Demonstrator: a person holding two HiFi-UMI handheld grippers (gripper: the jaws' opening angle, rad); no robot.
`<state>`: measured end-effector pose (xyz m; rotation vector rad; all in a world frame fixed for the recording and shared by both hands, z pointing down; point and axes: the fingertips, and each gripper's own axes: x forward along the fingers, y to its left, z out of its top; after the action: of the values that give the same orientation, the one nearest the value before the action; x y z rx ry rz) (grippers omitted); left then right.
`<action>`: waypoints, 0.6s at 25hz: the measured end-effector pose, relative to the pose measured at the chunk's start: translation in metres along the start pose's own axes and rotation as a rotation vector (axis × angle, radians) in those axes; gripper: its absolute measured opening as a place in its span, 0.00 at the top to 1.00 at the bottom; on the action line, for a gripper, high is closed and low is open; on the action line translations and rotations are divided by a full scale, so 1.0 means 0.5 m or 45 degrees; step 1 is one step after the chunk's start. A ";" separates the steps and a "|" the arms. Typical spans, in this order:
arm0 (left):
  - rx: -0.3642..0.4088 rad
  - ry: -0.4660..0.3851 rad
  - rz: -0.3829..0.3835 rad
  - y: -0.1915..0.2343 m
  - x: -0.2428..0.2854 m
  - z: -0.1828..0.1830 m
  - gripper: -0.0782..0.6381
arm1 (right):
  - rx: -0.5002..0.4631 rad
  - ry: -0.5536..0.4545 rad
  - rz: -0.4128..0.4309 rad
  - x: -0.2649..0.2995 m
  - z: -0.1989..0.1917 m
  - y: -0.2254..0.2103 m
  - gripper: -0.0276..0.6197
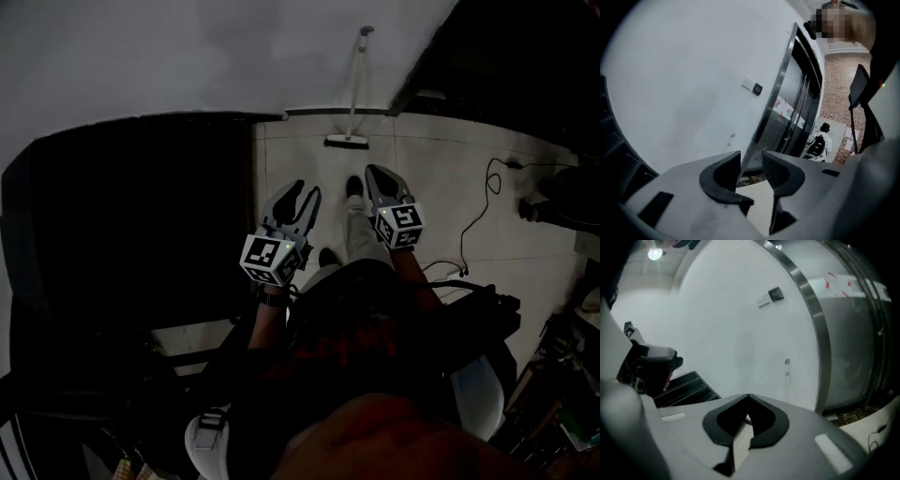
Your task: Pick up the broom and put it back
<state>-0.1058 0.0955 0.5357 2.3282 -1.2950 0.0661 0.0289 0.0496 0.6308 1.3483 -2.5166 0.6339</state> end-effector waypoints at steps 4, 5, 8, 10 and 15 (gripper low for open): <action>0.021 -0.054 -0.002 -0.052 -0.147 -0.016 0.72 | -0.051 -0.178 -0.044 -0.171 0.066 0.139 0.95; 0.007 -0.066 -0.012 -0.071 -0.173 -0.020 0.74 | -0.067 -0.208 -0.039 -0.212 0.078 0.166 0.95; 0.005 -0.094 -0.057 -0.127 -0.221 -0.019 0.75 | -0.096 -0.269 -0.031 -0.317 0.106 0.229 0.95; 0.043 -0.104 -0.082 -0.164 -0.232 -0.004 0.75 | -0.115 -0.309 -0.041 -0.367 0.126 0.246 0.95; 0.133 -0.153 -0.096 -0.217 -0.218 0.037 0.77 | -0.115 -0.340 -0.026 -0.390 0.138 0.232 0.96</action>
<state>-0.0815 0.2218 0.4495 2.5016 -1.2872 -0.0314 0.0420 0.2176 0.4637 1.5117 -2.6943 0.3500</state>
